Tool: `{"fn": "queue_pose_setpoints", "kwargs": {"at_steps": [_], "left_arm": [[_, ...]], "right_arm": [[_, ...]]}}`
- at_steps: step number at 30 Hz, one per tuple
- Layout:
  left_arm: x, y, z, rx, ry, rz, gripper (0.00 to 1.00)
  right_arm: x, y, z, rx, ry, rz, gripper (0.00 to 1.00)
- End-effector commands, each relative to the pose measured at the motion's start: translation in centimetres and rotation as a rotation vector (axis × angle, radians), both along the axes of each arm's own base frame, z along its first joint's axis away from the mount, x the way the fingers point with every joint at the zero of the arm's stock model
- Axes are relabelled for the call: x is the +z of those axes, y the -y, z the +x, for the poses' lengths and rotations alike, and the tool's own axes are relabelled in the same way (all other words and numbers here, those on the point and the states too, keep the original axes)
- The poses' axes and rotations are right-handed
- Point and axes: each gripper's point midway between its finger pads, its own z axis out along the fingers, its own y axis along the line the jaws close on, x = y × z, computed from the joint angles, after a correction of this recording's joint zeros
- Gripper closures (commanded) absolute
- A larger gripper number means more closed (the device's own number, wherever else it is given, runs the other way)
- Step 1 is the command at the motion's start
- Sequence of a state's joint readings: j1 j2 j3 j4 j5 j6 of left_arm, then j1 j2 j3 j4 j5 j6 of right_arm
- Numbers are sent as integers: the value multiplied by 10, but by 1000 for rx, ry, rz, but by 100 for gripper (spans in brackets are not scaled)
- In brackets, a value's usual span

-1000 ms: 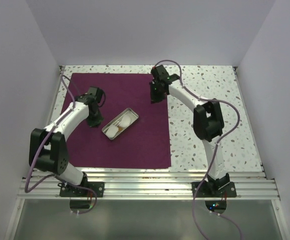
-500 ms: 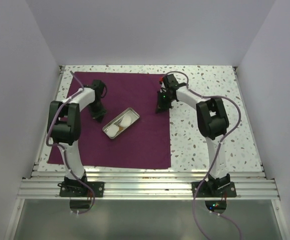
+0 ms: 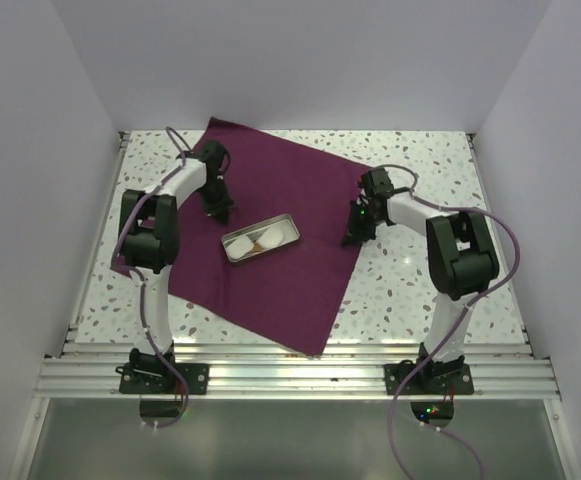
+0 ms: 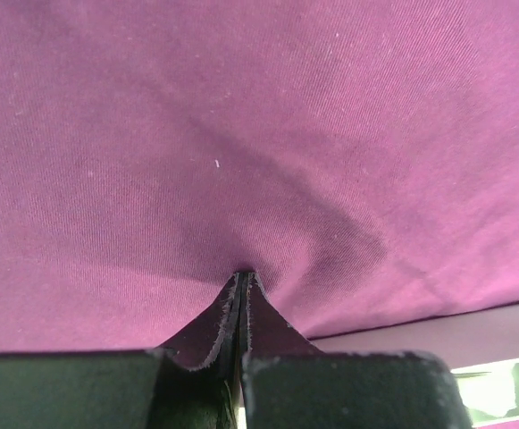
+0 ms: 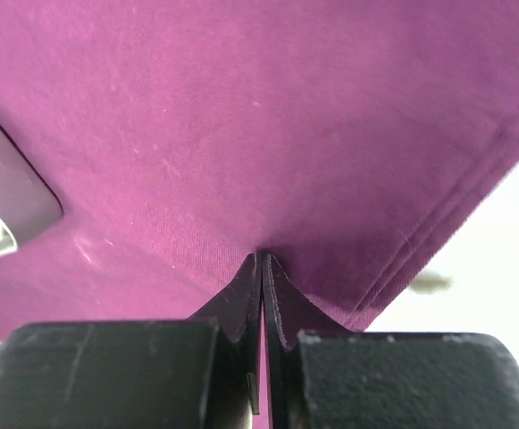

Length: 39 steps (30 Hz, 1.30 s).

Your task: Prepare the surgical pack

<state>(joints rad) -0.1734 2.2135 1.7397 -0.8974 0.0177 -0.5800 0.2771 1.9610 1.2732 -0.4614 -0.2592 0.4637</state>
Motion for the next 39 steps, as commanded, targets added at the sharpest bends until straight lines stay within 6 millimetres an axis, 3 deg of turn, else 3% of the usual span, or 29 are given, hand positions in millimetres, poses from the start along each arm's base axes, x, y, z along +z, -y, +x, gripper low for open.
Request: {"fn": "queue_pose_setpoints", "kwargs": {"at_steps": [1, 5, 8, 11, 13, 15, 17, 18, 23, 28, 35, 39], "left_arm": [[-38, 46, 5, -106, 2, -103, 100], [-12, 31, 10, -112, 75, -49, 96], [23, 15, 11, -103, 148, 3, 84], [60, -7, 10, -67, 221, 72, 71], [86, -17, 8, -58, 278, 119, 63], [102, -26, 2, -49, 303, 151, 61], [109, -29, -4, -44, 307, 160, 61], [106, -29, -10, -42, 299, 157, 61], [123, -25, -27, -65, 358, 121, 59], [124, -19, -52, -87, 358, 83, 57], [114, -13, -80, -98, 353, 37, 55], [129, -20, -87, -87, 389, 63, 56]], "right_arm": [[-32, 42, -62, -46, -186, -179, 100], [-22, 38, -85, -37, -184, -126, 100], [4, 39, -78, 0, -100, -145, 100], [41, 36, -57, 64, -7, -180, 86], [68, 26, -40, 110, 58, -170, 70], [91, -1, -29, 191, 103, -103, 59], [88, -23, -25, 253, 84, -90, 55], [100, -34, -16, 276, 117, -83, 54], [93, -80, -3, 348, 136, -117, 54], [76, -97, 0, 361, 114, -132, 53], [49, -102, 4, 360, 74, -195, 54], [39, -104, 6, 367, 63, -211, 59]]}}
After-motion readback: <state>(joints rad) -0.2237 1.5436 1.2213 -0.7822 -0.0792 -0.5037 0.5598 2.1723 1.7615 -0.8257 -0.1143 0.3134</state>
